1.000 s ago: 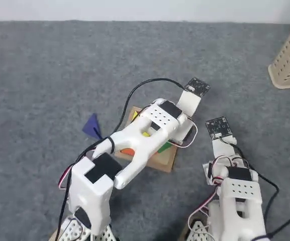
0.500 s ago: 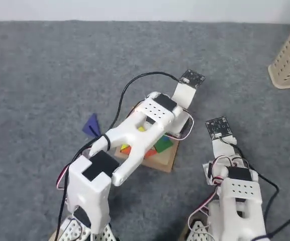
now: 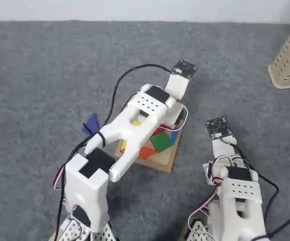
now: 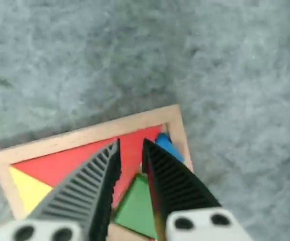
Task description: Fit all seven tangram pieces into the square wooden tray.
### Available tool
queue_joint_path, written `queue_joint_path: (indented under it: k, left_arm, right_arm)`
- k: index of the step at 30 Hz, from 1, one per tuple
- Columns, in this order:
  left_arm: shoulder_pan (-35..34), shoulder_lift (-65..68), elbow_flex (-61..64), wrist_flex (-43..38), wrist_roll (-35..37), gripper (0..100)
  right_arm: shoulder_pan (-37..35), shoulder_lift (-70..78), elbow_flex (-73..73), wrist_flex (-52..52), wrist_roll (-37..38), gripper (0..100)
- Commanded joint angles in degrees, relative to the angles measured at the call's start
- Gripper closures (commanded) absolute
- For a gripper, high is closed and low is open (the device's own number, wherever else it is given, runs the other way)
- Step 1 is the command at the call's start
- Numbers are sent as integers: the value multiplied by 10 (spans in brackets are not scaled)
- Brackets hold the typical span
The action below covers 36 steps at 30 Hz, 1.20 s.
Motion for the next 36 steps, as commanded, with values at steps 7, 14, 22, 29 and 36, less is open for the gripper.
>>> queue_joint_path:
  k: [7,14,22,29,36]
  left_arm:
    - [55,-61,-40,57,-20,933]
    - [67,-40,-40,53,-21,931]
    - [53,-21,-40,57,-40,932]
    - [47,-17,-41,58,-59,934]
    - [58,-25,-24,55,-62,934]
  right_arm:
    - [6,3,-36,-10,6,992]
    - [6,3,-36,-10,6,992]
    - [6,3,-36,-10,6,992]
    - [6,3,-36,-10,6,992]
    - [6,3,-36,-10,6,992]
